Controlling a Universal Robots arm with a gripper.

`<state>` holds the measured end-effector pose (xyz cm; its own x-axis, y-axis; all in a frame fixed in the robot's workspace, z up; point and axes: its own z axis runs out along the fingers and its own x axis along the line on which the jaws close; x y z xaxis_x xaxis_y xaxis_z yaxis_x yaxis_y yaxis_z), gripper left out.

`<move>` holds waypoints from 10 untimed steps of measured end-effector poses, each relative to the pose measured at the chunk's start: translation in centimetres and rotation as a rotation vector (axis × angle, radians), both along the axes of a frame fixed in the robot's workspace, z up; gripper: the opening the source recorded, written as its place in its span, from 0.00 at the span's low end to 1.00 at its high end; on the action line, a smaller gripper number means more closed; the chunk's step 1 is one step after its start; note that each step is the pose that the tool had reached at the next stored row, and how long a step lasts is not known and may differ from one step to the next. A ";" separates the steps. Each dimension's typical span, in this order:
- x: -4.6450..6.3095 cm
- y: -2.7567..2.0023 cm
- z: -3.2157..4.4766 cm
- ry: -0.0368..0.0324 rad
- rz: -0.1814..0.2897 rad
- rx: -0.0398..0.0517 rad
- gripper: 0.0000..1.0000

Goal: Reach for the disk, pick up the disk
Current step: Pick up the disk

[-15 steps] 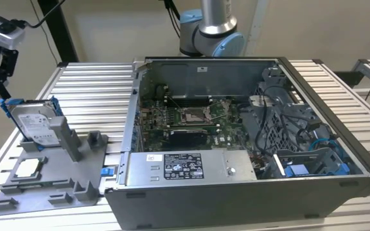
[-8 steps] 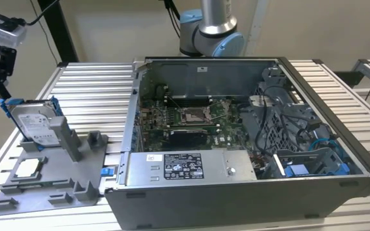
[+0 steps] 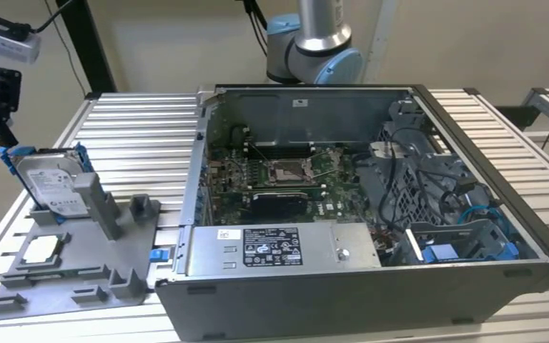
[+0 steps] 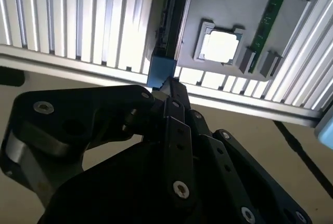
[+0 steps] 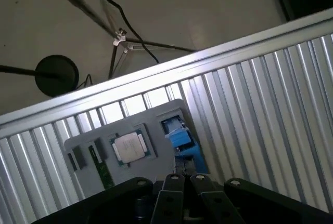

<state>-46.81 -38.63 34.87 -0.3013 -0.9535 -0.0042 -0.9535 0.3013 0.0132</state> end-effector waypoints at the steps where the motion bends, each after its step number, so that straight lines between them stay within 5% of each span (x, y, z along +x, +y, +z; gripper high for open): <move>1: 0.0 0.00 0.00 -0.0024 0.019 0.0000 0.00; 10: 0.0 0.00 0.00 -0.0086 0.176 0.0003 0.00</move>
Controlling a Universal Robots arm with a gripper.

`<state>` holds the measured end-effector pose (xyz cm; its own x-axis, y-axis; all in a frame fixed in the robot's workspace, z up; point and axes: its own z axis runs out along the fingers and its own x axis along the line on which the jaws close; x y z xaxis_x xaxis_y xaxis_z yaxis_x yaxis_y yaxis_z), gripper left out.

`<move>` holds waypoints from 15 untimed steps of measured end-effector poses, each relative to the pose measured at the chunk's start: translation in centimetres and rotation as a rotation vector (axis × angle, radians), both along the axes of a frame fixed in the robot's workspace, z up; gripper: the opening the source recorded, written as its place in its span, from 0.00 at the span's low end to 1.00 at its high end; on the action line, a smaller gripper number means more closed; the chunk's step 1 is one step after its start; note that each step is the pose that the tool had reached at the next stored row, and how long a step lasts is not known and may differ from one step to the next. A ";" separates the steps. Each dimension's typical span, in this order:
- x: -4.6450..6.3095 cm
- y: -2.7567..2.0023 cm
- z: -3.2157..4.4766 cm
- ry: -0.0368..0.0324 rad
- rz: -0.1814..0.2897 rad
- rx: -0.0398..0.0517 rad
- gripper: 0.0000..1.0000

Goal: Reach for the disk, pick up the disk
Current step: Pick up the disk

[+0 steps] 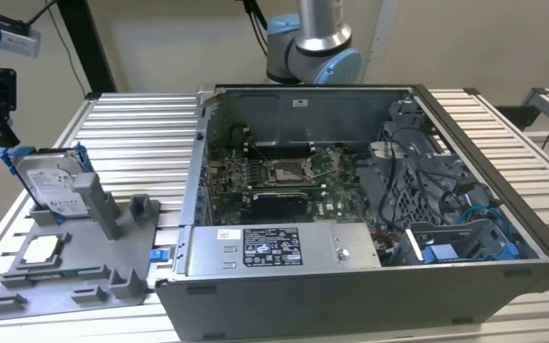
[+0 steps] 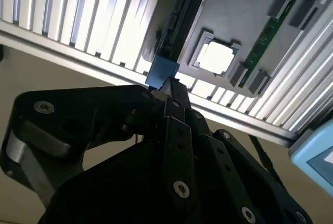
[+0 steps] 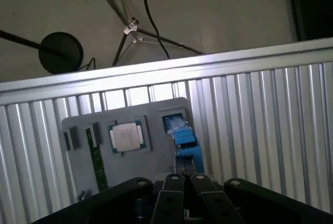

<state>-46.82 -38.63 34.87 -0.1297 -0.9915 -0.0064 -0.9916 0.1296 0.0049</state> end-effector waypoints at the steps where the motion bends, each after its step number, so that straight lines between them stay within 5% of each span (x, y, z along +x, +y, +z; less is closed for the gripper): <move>1: 0.0 0.00 0.00 -0.0002 0.019 0.0000 0.00; 15: 0.0 0.00 0.00 -0.0002 0.230 0.0000 0.00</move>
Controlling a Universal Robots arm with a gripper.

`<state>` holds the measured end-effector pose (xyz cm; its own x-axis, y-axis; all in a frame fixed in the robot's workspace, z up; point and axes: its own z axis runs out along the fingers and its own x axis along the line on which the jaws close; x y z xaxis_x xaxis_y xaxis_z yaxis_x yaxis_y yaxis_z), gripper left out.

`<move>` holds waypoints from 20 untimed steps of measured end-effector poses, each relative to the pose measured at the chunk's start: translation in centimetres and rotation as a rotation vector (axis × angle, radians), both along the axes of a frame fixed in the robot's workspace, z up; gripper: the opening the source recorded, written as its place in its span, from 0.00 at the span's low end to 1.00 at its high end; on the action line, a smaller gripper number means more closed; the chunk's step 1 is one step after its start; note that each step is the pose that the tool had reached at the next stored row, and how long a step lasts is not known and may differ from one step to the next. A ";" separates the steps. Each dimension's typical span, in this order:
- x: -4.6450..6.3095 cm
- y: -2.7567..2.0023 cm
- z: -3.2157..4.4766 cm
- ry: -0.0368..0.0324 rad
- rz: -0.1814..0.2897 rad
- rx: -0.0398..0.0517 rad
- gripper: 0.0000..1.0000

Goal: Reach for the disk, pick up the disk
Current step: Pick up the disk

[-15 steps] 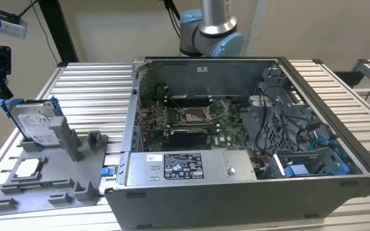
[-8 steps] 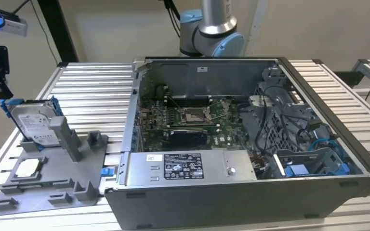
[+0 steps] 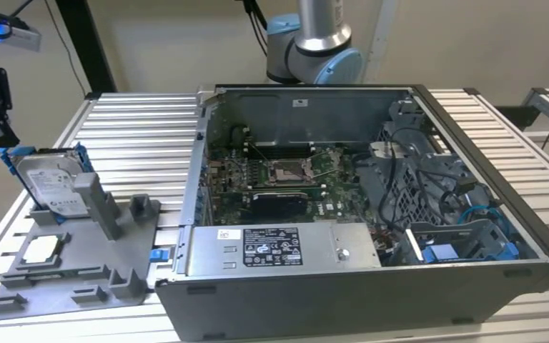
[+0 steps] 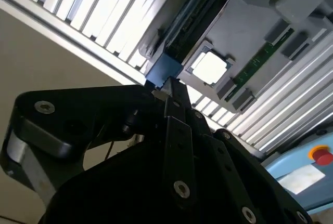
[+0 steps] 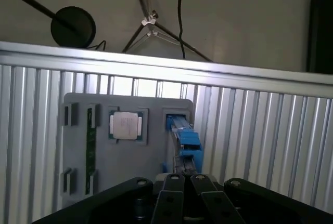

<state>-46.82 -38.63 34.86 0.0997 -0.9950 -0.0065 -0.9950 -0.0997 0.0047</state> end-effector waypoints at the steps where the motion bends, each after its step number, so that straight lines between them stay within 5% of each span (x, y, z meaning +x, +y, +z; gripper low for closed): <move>1: 0.0 0.00 0.00 0.0001 0.007 0.0000 0.00; 12: 0.2 -0.05 -0.13 0.0016 -0.009 0.0060 0.00; 20: 0.3 -0.14 -0.23 0.0103 -0.029 0.0133 0.00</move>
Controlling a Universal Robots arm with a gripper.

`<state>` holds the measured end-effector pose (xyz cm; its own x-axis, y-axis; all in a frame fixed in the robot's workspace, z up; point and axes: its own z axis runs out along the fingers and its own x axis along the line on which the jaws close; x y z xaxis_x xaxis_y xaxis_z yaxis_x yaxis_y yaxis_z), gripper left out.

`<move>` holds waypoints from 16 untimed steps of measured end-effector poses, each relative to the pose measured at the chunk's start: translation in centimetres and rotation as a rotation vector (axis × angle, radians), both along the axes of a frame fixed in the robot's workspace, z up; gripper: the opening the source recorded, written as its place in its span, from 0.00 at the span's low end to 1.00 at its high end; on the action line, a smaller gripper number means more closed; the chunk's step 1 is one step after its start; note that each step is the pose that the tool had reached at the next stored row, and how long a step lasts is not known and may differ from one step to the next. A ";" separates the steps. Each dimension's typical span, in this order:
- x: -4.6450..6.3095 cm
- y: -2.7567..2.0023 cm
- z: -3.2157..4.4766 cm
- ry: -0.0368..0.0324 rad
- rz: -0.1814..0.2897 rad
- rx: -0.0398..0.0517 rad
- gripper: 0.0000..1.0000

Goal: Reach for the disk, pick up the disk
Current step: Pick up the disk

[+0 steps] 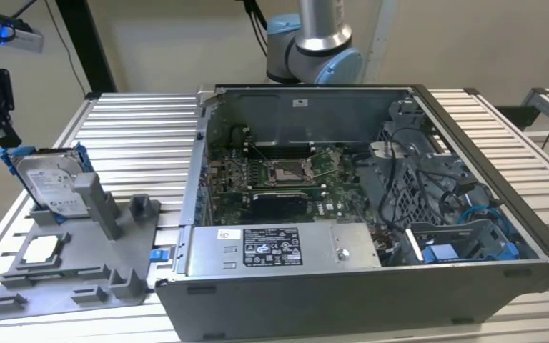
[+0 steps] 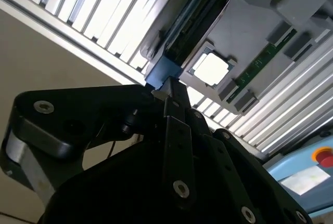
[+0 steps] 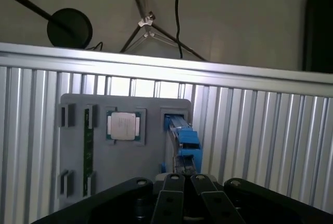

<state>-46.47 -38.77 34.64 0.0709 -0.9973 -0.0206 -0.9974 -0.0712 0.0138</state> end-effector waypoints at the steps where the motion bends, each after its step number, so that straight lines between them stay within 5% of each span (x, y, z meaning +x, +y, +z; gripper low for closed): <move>1: 0.1 -0.02 -0.03 -0.0003 -0.002 0.0010 0.00; 13: 0.3 -0.19 -0.10 0.0000 -0.005 0.0064 0.00; 14: 0.3 -0.19 -0.10 0.0001 -0.005 0.0065 1.00; 16: 0.3 -0.20 -0.10 0.0000 -0.005 0.0066 1.00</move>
